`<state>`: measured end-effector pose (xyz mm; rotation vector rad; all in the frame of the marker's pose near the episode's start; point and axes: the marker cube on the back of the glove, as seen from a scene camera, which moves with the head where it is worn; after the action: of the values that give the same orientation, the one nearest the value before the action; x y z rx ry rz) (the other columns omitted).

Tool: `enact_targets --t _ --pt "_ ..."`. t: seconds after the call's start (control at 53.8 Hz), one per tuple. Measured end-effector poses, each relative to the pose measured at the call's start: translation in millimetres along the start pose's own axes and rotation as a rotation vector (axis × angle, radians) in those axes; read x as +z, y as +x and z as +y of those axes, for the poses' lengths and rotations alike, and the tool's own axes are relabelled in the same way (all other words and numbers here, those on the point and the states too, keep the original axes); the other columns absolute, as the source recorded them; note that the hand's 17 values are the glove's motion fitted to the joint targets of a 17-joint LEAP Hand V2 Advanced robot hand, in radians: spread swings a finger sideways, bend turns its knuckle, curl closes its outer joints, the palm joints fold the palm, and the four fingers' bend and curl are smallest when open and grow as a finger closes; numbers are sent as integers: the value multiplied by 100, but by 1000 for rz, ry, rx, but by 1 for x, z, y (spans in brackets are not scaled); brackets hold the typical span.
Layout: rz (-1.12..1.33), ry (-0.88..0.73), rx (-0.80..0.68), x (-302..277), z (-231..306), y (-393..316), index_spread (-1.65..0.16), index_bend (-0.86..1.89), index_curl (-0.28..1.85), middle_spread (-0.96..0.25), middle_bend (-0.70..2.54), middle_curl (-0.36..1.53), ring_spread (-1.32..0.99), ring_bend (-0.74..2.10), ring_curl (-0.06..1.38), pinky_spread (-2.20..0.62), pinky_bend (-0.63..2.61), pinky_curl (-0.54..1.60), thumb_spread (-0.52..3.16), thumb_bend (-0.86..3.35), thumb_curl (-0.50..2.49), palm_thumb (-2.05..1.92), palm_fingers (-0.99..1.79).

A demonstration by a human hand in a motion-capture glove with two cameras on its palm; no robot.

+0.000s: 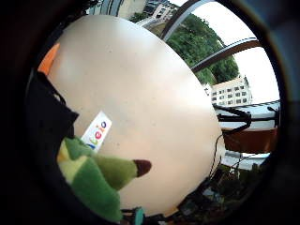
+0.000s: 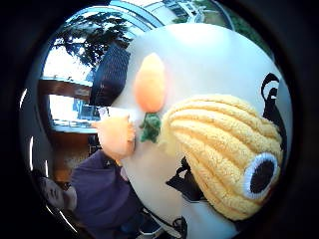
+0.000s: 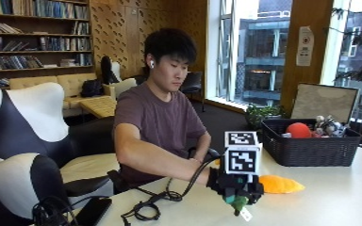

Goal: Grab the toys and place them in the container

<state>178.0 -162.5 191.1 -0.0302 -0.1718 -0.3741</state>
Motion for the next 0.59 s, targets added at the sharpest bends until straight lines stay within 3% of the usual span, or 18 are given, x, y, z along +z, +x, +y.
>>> enact_targets --t 0.372,0.52,0.595 --pt "142 118 102 -151 -14 -111 -22 109 77 -27 122 83 -39 130 78 -39 93 62 84 -2 66 48 110" --pt "216 185 75 -186 -41 -170 -20 109 82 -25 124 85 -37 133 77 -38 96 64 81 -1 70 47 109" --pt "133 230 49 -201 -71 -232 -20 108 84 -24 124 86 -36 134 76 -38 97 64 80 -1 72 48 108"
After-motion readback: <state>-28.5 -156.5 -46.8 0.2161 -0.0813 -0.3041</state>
